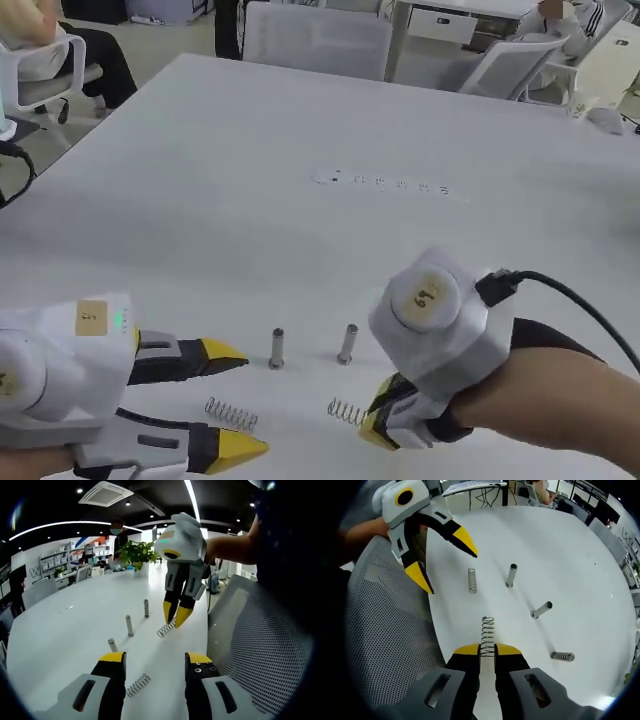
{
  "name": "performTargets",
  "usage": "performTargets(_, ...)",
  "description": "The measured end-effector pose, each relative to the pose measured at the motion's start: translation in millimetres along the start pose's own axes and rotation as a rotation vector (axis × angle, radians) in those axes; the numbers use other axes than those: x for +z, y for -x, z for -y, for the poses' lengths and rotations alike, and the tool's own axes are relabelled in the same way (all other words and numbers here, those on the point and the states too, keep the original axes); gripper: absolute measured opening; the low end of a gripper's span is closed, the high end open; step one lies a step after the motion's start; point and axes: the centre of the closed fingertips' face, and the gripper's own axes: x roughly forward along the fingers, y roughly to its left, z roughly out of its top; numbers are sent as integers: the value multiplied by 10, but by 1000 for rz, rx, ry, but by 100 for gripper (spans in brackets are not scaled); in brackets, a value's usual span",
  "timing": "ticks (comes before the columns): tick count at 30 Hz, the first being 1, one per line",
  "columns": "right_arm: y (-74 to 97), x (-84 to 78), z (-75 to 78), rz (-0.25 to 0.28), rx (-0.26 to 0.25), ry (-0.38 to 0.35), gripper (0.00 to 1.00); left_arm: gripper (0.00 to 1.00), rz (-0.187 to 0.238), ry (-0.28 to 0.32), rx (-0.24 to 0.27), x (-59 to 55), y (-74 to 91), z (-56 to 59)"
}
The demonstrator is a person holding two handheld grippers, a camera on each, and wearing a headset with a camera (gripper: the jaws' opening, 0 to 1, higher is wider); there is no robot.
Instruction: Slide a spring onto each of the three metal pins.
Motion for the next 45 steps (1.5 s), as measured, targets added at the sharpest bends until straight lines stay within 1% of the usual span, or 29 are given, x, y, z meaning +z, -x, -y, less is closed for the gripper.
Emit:
performTargets(3,46,124,-79,18,14,41,8,41,-5,-14,-18,11,-20,31)
performTargets(8,78,250,-176,18,38,109,8,39,-11,-41,-37,40,-36,60)
performTargets(10,84,282,-224,13,55,130,8,38,-11,-53,-46,61,-46,77)
performTargets(16,89,339,-314,-4,79,191,8,33,-23,-101,-88,103,-98,149)
performTargets(23,115,383,-373,-27,95,244,8,25,-30,-149,-133,144,-158,237)
performTargets(26,120,392,-384,-38,100,258,8,21,-40,-174,-149,146,-188,274)
performTargets(32,138,400,-426,-52,114,271,8,13,-80,-232,-171,95,-222,326)
performTargets(35,143,391,-436,-59,117,275,8,8,-80,-234,-175,97,-220,336)
performTargets(37,146,387,-443,-60,119,275,8,5,-82,-240,-169,95,-221,328)
performTargets(43,194,405,-453,-52,127,273,8,4,-85,-246,-172,86,-220,336)
performTargets(45,207,416,-444,-48,121,275,8,4,-80,-249,-165,99,-224,328)
